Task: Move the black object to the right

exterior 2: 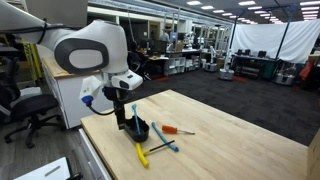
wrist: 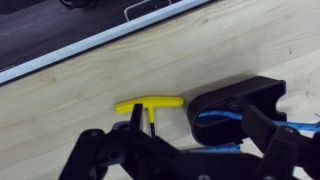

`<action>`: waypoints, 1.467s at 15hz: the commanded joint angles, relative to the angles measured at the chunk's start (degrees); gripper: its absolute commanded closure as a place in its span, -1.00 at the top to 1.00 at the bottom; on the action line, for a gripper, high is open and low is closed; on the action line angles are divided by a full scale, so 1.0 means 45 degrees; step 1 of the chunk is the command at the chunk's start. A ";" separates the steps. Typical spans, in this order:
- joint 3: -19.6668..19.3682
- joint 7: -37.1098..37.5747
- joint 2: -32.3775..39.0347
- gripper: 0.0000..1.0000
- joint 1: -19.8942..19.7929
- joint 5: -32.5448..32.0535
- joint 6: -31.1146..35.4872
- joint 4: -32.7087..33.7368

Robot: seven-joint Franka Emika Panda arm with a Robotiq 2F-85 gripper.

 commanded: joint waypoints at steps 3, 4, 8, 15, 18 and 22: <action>-0.0055 -0.0305 0.2027 1.00 -0.0100 -0.0458 0.0301 0.1487; -0.0047 -0.0258 0.2272 1.00 -0.0109 -0.0517 0.0357 0.1652; -0.0126 -0.0210 0.3487 1.00 -0.0196 -0.0839 0.0686 0.2301; -0.0726 -0.0191 0.6065 1.00 -0.0284 -0.0652 0.2275 0.2939; -0.0967 -0.0271 0.7040 1.00 -0.0231 -0.0487 0.2710 0.3219; -0.0964 0.0390 0.8172 1.00 -0.0100 -0.0930 0.3437 0.3424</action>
